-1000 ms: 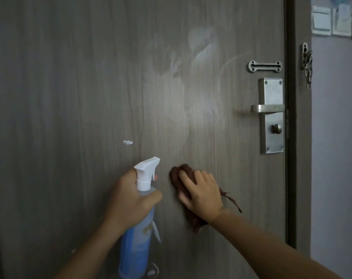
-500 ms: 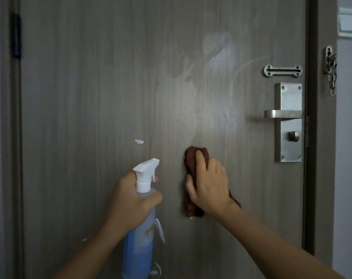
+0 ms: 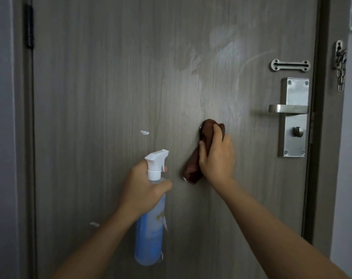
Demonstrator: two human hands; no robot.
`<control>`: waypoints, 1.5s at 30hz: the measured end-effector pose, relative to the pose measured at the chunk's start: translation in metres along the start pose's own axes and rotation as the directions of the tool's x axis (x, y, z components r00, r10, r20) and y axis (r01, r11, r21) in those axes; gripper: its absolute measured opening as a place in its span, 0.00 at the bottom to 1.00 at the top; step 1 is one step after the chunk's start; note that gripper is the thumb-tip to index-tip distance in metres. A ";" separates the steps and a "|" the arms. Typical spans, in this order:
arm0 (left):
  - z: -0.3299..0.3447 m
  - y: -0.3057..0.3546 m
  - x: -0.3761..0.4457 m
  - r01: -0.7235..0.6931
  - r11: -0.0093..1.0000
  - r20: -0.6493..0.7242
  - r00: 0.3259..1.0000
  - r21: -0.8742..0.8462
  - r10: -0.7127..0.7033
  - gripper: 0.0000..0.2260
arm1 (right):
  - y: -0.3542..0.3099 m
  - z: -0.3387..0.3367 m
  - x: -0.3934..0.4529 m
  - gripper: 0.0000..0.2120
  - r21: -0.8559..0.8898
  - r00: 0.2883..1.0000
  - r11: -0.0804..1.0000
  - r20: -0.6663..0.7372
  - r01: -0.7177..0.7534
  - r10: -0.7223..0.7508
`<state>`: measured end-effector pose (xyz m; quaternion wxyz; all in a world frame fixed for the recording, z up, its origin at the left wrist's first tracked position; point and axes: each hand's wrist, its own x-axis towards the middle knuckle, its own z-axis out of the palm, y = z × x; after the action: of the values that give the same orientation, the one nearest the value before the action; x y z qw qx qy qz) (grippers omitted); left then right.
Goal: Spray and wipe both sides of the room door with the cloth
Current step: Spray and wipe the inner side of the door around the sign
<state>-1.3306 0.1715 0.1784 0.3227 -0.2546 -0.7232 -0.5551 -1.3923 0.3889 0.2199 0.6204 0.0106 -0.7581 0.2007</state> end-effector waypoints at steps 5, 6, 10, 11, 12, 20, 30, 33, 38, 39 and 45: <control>0.000 -0.001 -0.002 0.004 1.000 -0.035 0.999 -0.009 -0.004 0.15 | 0.027 0.012 -0.053 0.31 -0.008 0.948 0.952 0.094 0.305 -0.303; -0.001 -0.002 -0.001 0.005 1.000 -0.030 1.000 -0.013 -0.005 0.14 | 0.035 0.010 -0.048 0.30 -0.032 0.922 0.927 0.116 0.374 -0.368; -0.010 -0.006 0.005 -0.013 1.000 -0.001 1.000 -0.006 0.013 0.12 | 0.034 0.001 0.006 0.30 -0.131 0.930 0.922 0.109 0.364 -0.352; -0.012 -0.007 0.006 -0.013 1.000 -0.009 1.000 -0.001 0.013 0.12 | 0.029 0.000 0.018 0.30 -0.142 0.952 0.942 0.073 0.304 -0.296; -0.015 -0.008 0.008 -0.014 1.000 -0.024 1.000 0.006 0.014 0.12 | 0.022 0.002 0.025 0.29 -0.158 0.969 0.956 0.033 0.246 -0.243; -0.032 -0.020 0.008 0.013 1.000 -0.060 0.998 0.012 -0.012 0.14 | 0.037 0.019 -0.038 0.27 -0.236 0.788 0.753 0.130 0.614 -0.602; -0.030 -0.011 0.019 0.021 1.000 -0.167 0.986 0.018 -0.018 0.15 | -0.044 0.017 0.061 0.22 -0.195 0.984 0.973 -0.104 0.120 -0.142; -0.029 -0.011 0.025 0.027 0.999 -0.182 0.983 0.022 -0.023 0.17 | -0.037 0.028 0.039 0.22 -0.184 0.946 0.934 -0.048 0.306 -0.320; -0.035 -0.016 0.028 0.041 0.999 -0.175 0.984 0.025 -0.036 0.17 | -0.012 0.029 0.036 0.23 -0.240 0.706 0.675 0.073 0.698 -0.704; -0.036 -0.016 0.030 0.041 0.999 -0.171 0.985 0.030 -0.035 0.15 | -0.015 0.028 0.044 0.23 -0.261 0.712 0.675 0.074 0.690 -0.699; -0.038 -0.012 0.034 0.042 0.996 -0.174 0.984 0.077 -0.028 0.14 | -0.054 0.021 0.082 0.21 -0.288 0.913 0.872 0.018 0.395 -0.408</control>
<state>-1.3550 0.1324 0.2023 0.3841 -0.1795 -0.7187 -0.5512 -1.4163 0.3519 0.3098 0.6596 0.0739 -0.7467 -0.0435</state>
